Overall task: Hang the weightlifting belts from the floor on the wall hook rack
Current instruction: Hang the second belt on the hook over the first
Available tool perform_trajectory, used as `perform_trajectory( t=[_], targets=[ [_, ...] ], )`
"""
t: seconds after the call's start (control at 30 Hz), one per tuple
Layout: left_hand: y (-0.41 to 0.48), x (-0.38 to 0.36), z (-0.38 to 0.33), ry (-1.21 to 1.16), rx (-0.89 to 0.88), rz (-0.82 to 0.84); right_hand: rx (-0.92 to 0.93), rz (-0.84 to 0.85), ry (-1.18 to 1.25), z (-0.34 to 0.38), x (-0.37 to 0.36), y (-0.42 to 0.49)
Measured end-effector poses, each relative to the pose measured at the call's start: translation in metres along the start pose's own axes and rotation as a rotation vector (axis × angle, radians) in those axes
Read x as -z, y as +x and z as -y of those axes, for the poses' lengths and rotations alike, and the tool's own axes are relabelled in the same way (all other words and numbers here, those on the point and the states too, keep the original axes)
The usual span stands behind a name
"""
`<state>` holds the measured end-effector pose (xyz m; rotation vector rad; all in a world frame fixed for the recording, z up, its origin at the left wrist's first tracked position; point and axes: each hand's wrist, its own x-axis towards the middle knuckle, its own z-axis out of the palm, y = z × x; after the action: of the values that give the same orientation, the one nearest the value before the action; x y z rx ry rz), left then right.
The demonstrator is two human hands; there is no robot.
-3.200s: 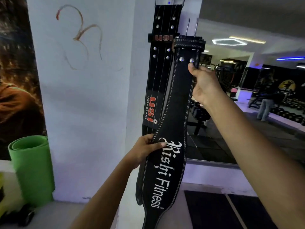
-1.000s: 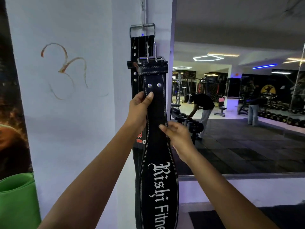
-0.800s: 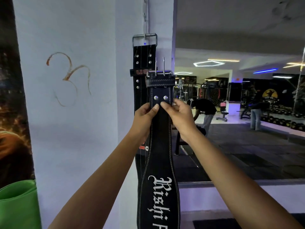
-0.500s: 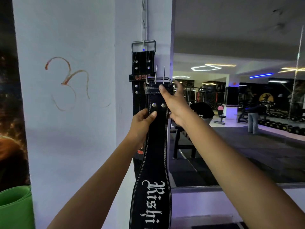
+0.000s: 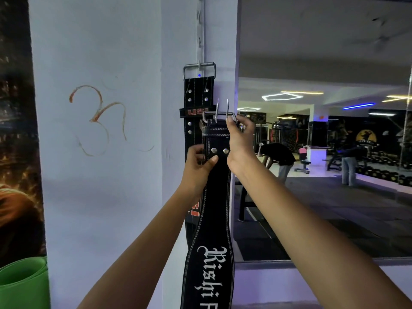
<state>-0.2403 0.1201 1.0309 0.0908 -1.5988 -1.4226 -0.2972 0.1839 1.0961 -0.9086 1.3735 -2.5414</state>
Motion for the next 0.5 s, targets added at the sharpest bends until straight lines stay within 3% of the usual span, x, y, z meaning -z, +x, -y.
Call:
perform_trajectory(
  t=[0.2,0.37,0.5],
  targets=[
    [0.022,-0.010,-0.033,-0.291,0.051,-0.091,0.087,-0.062,0.014,-0.009,-0.005,-0.006],
    [0.034,-0.004,-0.046,-0.354,0.058,-0.103,0.062,0.000,-0.028,-0.008,-0.013,-0.009],
    [0.048,0.001,-0.059,-0.319,0.054,-0.112,0.109,-0.069,-0.056,0.002,-0.022,0.001]
  ],
)
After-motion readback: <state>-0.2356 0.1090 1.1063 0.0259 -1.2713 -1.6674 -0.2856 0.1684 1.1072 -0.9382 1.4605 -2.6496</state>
